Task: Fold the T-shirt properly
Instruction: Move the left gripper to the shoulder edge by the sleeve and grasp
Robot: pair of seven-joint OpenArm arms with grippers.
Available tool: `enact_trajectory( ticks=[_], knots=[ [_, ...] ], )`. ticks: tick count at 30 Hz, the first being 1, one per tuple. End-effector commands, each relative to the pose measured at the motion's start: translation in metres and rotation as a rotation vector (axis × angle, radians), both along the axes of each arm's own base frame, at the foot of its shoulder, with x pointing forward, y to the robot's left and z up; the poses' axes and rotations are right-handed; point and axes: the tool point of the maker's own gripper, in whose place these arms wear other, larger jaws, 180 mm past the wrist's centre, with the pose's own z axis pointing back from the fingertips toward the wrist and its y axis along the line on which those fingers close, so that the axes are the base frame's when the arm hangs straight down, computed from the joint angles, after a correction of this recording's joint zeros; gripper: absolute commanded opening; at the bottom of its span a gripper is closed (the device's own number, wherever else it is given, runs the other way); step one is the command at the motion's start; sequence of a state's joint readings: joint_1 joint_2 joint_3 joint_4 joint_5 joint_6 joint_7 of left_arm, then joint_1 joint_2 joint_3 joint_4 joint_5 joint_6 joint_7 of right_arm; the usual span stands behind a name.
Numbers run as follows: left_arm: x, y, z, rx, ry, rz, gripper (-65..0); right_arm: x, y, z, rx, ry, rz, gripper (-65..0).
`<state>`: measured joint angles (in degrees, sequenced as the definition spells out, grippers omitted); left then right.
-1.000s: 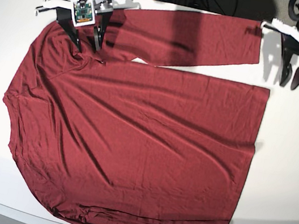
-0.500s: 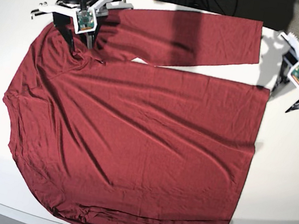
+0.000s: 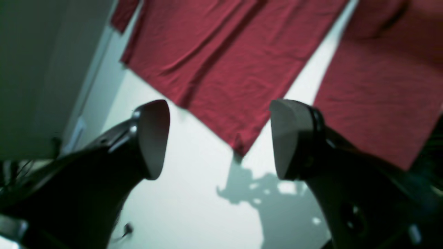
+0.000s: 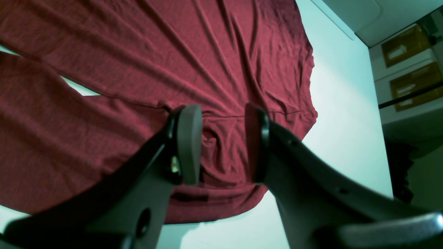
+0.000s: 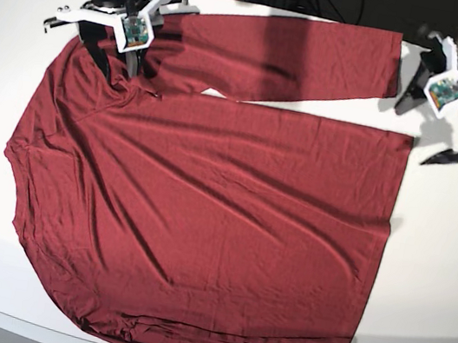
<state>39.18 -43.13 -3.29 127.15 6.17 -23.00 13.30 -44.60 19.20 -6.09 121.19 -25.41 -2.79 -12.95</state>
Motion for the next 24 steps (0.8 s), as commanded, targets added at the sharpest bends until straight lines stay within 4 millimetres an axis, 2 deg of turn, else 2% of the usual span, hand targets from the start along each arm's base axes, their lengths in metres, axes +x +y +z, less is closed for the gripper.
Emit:
enact_trajectory(
  ticks=[1,5,9,18,24],
  knots=[
    [0.004,-0.004,0.003,-0.015,-0.017,-0.017,-20.6,0.005,0.001,0.011,-0.003,-0.044,0.009,-43.3],
    [0.01,-0.006,-0.029,-0.011,0.043,-0.025,-20.6,0.009,0.001,0.012,0.011,-0.049,0.001,-43.3],
    [0.028,0.01,-0.062,0.106,0.049,-0.027,-20.6,0.009,0.001,0.012,0.011,-0.049,0.001,-43.3],
    [0.058,0.032,-0.108,0.232,0.069,-0.007,-20.6,0.009,0.001,0.013,0.012,-0.052,0.003,-43.3],
    [0.055,0.029,-0.129,0.286,0.101,-0.057,-20.6,0.01,0.001,0.013,0.012,-0.054,0.003,-43.3]
  ],
)
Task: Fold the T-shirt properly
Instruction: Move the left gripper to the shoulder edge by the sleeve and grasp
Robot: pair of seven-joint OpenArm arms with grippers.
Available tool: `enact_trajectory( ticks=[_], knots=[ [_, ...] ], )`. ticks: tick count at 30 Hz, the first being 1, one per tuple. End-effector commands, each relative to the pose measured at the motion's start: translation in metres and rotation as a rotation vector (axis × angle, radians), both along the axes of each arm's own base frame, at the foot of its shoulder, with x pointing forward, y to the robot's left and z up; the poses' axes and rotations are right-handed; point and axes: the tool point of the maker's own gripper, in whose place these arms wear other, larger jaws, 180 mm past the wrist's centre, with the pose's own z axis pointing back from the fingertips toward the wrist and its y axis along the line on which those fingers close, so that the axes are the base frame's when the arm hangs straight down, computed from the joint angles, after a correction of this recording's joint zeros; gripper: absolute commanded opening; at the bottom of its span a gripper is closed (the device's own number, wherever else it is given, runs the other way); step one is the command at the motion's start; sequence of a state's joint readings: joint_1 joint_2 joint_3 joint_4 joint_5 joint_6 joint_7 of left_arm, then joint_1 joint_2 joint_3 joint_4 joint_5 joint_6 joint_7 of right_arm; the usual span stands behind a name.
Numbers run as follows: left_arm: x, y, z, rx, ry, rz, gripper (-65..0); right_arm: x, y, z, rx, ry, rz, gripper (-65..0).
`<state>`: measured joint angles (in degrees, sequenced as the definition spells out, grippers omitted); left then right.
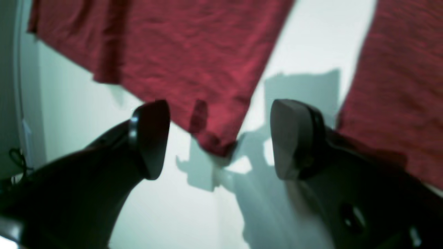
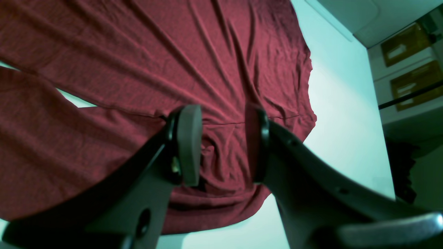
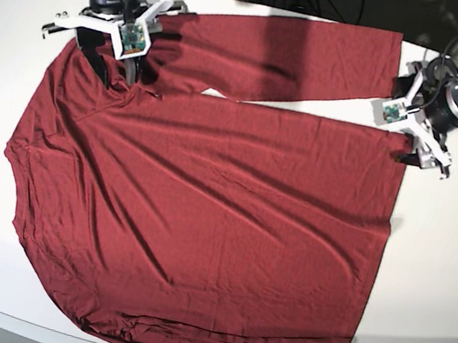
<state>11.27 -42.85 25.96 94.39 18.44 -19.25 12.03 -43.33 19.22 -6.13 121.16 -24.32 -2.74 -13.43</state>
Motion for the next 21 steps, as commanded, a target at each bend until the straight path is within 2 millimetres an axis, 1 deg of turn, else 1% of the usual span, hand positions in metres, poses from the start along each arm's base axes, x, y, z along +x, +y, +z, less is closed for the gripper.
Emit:
enact_trajectory(
  ticks=[1,3,7,9,14,18,20,21],
  knots=[
    [0.006,0.006,0.003,0.02,-0.016,-0.002,-20.6,0.004,0.001,0.011,-0.004,-0.045,0.01,-43.3],
    [0.006,0.01,-0.005,0.048,-0.007,-0.012,-20.6,0.004,0.001,0.011,-0.004,-0.045,0.01,-43.3],
    [0.012,0.021,-0.014,0.112,-0.033,-0.009,-20.6,0.004,0.001,0.011,-0.004,-0.045,0.01,-43.3],
    [0.011,0.025,-0.018,0.124,-0.021,-0.007,-20.6,0.004,0.001,0.011,-0.004,-0.044,0.01,-43.3],
    [-0.002,0.029,-0.027,0.135,0.016,-0.002,-20.6,0.004,0.001,0.011,-0.004,-0.044,0.01,-43.3],
    [-0.015,0.04,-0.034,0.173,0.052,0.01,-20.6,0.004,0.001,0.011,-0.004,-0.045,0.01,-43.3],
    [-0.022,0.04,-0.037,0.173,0.066,0.005,-20.6,0.004,0.001,0.011,-0.004,-0.045,0.01,-43.4],
    [-0.023,0.038,-0.038,0.163,0.066,0.0,-20.6,0.004,0.001,0.011,-0.004,-0.045,0.011,-43.3]
  ],
)
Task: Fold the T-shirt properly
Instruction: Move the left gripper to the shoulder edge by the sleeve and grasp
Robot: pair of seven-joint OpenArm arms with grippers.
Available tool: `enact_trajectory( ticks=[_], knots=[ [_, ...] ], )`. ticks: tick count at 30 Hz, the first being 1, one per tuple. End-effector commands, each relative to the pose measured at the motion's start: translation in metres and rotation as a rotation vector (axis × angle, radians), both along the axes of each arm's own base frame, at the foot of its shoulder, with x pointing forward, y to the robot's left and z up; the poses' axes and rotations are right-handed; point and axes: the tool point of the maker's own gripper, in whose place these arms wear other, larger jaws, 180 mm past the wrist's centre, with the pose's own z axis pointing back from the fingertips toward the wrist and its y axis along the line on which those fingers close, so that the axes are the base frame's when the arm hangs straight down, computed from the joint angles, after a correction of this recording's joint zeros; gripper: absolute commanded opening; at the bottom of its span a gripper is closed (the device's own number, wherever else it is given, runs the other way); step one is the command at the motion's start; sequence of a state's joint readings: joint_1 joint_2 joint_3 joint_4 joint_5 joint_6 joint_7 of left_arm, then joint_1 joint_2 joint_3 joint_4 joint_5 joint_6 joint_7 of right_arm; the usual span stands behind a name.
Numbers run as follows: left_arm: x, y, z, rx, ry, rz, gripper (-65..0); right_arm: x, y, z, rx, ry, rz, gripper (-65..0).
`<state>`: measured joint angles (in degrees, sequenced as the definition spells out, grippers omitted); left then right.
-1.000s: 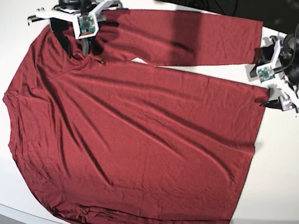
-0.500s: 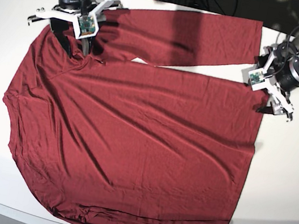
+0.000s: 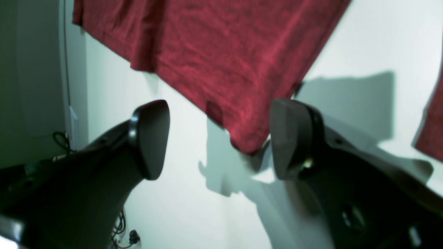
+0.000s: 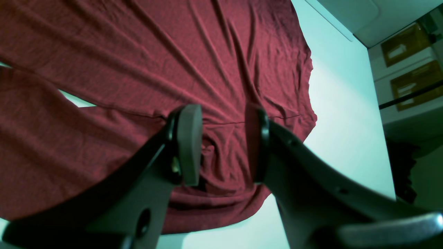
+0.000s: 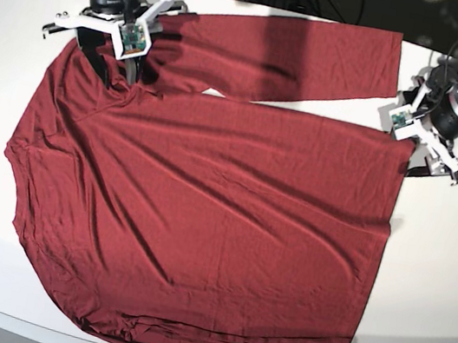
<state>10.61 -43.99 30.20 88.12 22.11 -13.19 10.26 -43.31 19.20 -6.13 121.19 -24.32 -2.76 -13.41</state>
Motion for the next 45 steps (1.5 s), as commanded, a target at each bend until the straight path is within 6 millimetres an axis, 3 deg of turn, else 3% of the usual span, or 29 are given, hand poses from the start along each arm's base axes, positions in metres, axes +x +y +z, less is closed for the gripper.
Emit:
enact_trajectory(
  ticks=[1,7,11,15,20,38,42,45],
  knots=[
    [-0.016,0.011,-0.013,0.061,0.076,-0.003,-20.7,0.004,0.001,0.011,-0.005,-0.044,0.011,-43.3],
    [-0.013,-0.011,-0.014,0.023,0.053,-0.022,-22.7,0.004,0.001,0.011,-0.005,-0.044,0.011,-43.3],
    [-0.015,-0.017,-0.015,-0.002,0.061,-0.013,-38.4,0.004,0.001,0.011,-0.004,-0.044,0.011,-43.3],
    [-0.015,-0.017,-0.015,-0.005,0.061,-0.011,-46.9,0.004,0.001,0.011,-0.005,-0.044,0.011,-43.3],
    [-0.015,-0.017,-0.015,-0.005,0.062,-0.01,-65.0,0.004,0.001,0.011,-0.005,-0.043,0.011,-43.3],
    [-0.014,-0.017,-0.014,-0.006,0.057,-0.01,-65.0,0.004,0.001,0.011,-0.005,-0.043,0.01,-43.4],
    [-0.014,-0.017,-0.014,-0.006,0.057,-0.008,-46.8,0.004,0.001,0.011,-0.005,-0.043,0.01,-43.3],
    [-0.012,-0.012,-0.012,-0.011,0.072,0.071,-46.1,0.003,0.0,0.01,-0.007,-0.037,0.006,-43.3]
  ],
)
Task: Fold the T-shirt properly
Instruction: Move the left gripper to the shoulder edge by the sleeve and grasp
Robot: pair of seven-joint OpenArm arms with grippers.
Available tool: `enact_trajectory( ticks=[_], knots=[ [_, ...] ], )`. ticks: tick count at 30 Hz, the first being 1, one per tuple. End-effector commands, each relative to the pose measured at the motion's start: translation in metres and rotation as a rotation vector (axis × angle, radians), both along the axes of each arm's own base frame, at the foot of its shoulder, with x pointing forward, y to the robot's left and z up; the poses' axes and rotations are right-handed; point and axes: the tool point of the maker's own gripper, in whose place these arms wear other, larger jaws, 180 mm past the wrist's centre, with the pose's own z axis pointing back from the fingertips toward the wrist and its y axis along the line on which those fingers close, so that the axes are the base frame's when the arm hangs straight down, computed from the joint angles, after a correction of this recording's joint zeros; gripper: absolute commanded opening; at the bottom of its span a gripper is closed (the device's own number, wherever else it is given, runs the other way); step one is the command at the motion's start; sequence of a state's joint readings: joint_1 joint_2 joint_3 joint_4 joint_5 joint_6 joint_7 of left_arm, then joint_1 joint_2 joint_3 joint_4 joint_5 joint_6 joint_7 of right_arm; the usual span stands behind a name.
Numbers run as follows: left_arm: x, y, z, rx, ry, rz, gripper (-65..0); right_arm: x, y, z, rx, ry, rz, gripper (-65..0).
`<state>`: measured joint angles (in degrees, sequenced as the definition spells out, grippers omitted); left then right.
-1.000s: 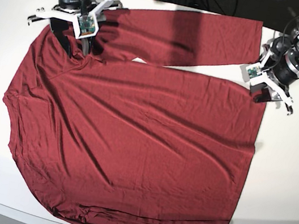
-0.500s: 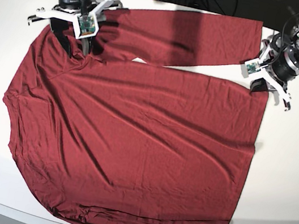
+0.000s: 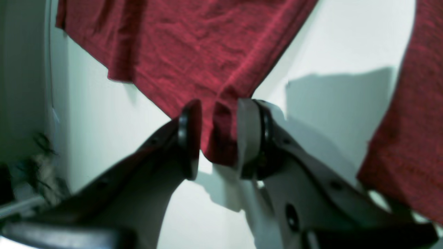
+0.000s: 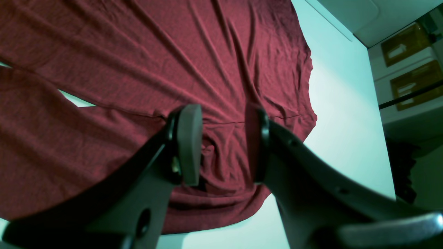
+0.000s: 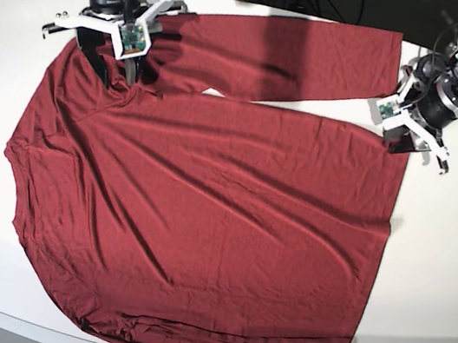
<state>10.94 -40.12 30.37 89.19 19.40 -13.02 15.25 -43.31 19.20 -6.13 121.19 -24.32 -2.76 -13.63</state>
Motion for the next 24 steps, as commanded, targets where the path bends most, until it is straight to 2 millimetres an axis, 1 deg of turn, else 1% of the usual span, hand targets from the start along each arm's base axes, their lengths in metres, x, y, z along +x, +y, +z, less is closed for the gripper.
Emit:
enact_trajectory(
  ticks=[1,3,7,11,13,15,17,19,24],
  knots=[
    [-0.004,0.009,-0.002,0.029,0.035,0.041,-46.1,0.003,0.0,0.01,-0.007,-0.037,0.006,-43.3],
    [0.002,0.008,0.009,0.017,0.013,0.092,-46.1,0.003,0.0,0.009,-0.008,-0.034,0.004,-43.3],
    [0.012,-0.01,0.041,-0.064,-0.035,0.102,-46.1,0.003,-0.001,0.009,-0.008,-0.032,0.003,-43.3],
    [0.016,-0.032,0.071,-0.163,-0.069,0.101,-46.1,0.002,-0.001,0.008,-0.009,-0.027,-0.001,-43.3],
    [0.022,-0.033,0.082,-0.203,-0.1,0.155,-46.1,0.002,-0.001,0.008,-0.01,-0.027,-0.001,-43.3],
    [0.029,-0.024,0.085,-0.236,-0.116,0.261,-46.1,0.002,-0.001,0.008,-0.01,-0.026,-0.002,-43.3],
    [0.034,-0.015,0.084,-0.27,-0.109,0.371,-46.1,0.002,-0.002,0.008,-0.01,-0.025,-0.002,-43.3],
    [0.04,-0.011,0.084,-0.353,-0.082,0.484,-46.1,0.002,-0.001,0.008,-0.01,-0.024,-0.002,-43.3],
    [0.052,-0.007,0.085,-0.607,0.002,0.723,-46.1,0.0,-0.004,0.004,-0.017,-0.002,-0.017,-43.3]
  ],
)
